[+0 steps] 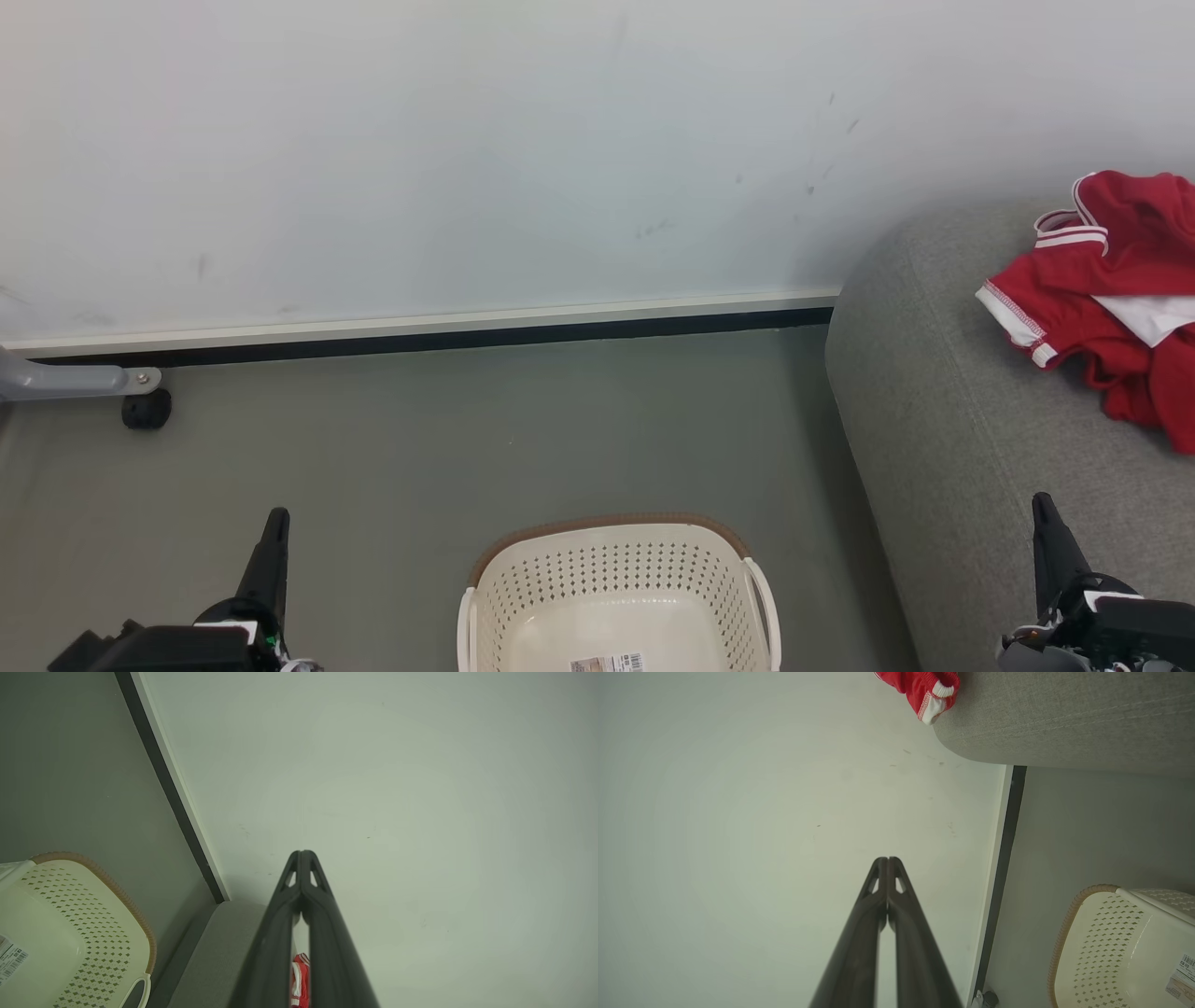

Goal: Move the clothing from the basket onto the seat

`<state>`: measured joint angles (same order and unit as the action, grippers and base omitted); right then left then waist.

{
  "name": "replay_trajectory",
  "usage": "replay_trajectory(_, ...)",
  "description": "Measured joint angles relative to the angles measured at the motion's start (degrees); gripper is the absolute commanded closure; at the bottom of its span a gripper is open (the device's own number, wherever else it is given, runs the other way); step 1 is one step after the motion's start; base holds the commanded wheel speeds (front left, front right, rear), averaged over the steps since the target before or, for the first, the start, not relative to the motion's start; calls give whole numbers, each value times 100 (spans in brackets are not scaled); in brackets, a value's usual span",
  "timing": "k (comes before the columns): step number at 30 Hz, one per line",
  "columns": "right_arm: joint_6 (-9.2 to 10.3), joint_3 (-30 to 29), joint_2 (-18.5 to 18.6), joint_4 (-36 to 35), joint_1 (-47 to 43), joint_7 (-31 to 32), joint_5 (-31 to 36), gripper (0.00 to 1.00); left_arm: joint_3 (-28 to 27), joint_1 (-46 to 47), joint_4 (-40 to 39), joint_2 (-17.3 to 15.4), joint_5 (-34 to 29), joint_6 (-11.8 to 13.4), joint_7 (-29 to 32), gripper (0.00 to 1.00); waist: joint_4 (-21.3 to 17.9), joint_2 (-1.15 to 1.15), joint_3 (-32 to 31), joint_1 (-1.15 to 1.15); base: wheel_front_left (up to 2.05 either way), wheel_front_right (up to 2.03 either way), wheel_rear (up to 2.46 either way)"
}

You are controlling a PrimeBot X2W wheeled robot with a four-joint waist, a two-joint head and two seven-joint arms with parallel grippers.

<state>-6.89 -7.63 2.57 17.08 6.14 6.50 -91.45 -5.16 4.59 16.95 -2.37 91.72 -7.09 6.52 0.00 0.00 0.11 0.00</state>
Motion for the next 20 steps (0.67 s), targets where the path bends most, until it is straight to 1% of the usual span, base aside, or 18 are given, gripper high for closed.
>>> replay_trajectory(20,0,0,0,-1,0,0,-5,100,0,0,-1,1,0,0,0,100,0,0,0,0,0,0,0)
